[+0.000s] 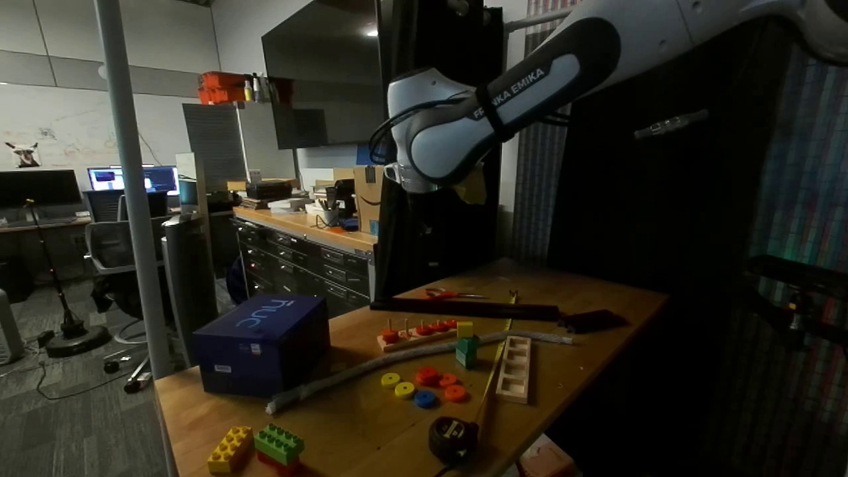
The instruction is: Pick up an orange circle and put it on the table.
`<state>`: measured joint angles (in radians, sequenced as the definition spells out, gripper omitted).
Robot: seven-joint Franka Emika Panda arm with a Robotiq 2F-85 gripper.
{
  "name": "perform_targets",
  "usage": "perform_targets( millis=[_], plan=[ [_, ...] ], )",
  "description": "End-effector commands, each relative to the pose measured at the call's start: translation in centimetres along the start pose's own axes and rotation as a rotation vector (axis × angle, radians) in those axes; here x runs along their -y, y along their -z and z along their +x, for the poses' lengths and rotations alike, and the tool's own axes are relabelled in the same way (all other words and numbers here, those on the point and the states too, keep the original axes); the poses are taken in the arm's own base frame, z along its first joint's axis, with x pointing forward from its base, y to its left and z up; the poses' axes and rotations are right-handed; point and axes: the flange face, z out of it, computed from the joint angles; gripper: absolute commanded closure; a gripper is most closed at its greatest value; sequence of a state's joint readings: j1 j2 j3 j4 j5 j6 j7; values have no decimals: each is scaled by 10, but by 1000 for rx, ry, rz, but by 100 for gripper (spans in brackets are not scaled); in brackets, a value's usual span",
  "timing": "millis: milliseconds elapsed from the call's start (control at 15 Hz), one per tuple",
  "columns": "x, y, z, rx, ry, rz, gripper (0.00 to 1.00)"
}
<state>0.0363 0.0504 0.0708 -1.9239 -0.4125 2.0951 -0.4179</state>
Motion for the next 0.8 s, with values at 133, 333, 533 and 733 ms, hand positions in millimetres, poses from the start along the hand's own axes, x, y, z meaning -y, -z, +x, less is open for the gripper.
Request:
perform_targets(
  millis=[133,333,533,733],
  plan=[
    [-45,-40,16,-197,107,72,0],
    [-57,-67,19,-265,136,169,0],
    [-60,-86,29,-287,167,247,0],
    [-54,-102,49,-270,196,292,0]
  ],
)
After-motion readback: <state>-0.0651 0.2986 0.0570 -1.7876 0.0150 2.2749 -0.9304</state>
